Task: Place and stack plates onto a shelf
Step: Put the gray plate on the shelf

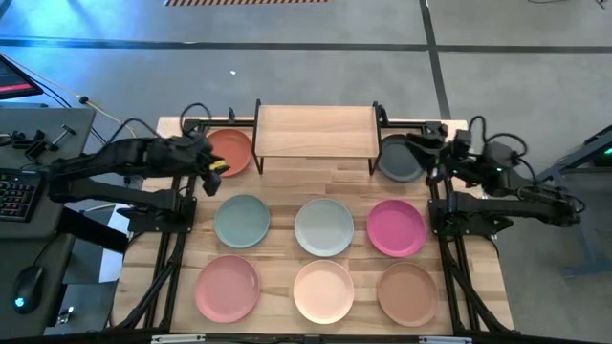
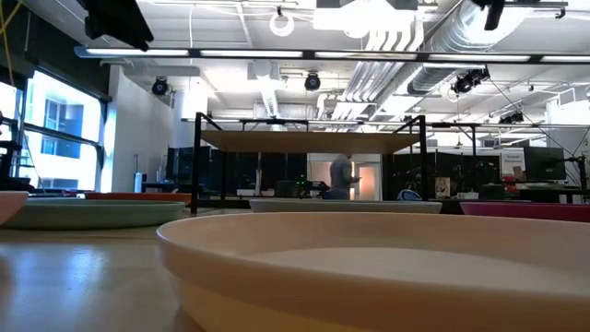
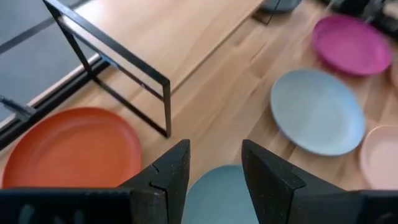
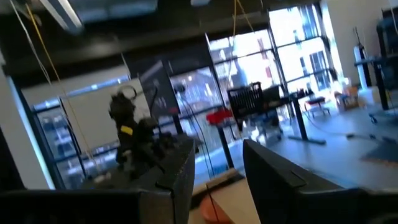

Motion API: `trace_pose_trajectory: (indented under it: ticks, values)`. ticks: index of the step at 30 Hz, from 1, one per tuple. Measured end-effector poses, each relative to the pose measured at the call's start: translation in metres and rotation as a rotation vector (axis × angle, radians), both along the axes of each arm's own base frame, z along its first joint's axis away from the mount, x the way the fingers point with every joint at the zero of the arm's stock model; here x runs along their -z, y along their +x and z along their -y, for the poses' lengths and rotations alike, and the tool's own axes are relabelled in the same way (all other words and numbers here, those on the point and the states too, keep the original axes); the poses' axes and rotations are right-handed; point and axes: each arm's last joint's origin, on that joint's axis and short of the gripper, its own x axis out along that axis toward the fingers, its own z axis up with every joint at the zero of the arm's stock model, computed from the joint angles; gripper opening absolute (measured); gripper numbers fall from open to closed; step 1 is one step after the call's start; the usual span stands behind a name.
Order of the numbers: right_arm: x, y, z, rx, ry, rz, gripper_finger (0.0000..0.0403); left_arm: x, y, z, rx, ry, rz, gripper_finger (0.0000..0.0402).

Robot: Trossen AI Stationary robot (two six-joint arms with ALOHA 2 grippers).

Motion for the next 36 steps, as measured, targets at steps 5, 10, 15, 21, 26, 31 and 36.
trace_pose_trajectory:
  ticks: [5,10,15,21,26,31,36]
  values:
    - [0.011,0.017,0.003,0.0,0.024,-0.118,0.0129,0.01,0.019,-0.002,0.0,-0.008,-0.085,0.0133]
    - [0.021,0.028,0.006,-0.006,0.085,-0.198,0.0129,0.032,0.036,-0.003,-0.005,-0.025,-0.197,0.0133]
    - [0.026,0.035,0.007,-0.008,0.114,-0.232,0.0129,0.064,0.04,-0.003,-0.033,-0.075,-0.302,0.0133]
    - [0.028,0.039,0.008,-0.008,0.118,-0.247,0.0129,0.091,0.037,-0.001,-0.041,-0.139,-0.381,0.0133]
    - [0.028,0.039,0.008,-0.008,0.12,-0.248,0.0129,0.11,0.031,-0.001,-0.031,-0.136,-0.452,0.0133]
    - [0.028,0.039,0.008,-0.007,0.118,-0.249,0.0129,0.125,0.029,0.0,-0.022,-0.141,-0.478,0.0133]
    - [0.028,0.039,0.008,-0.008,0.118,-0.249,0.0129,0.141,0.029,0.001,0.007,-0.186,-0.463,0.0133]
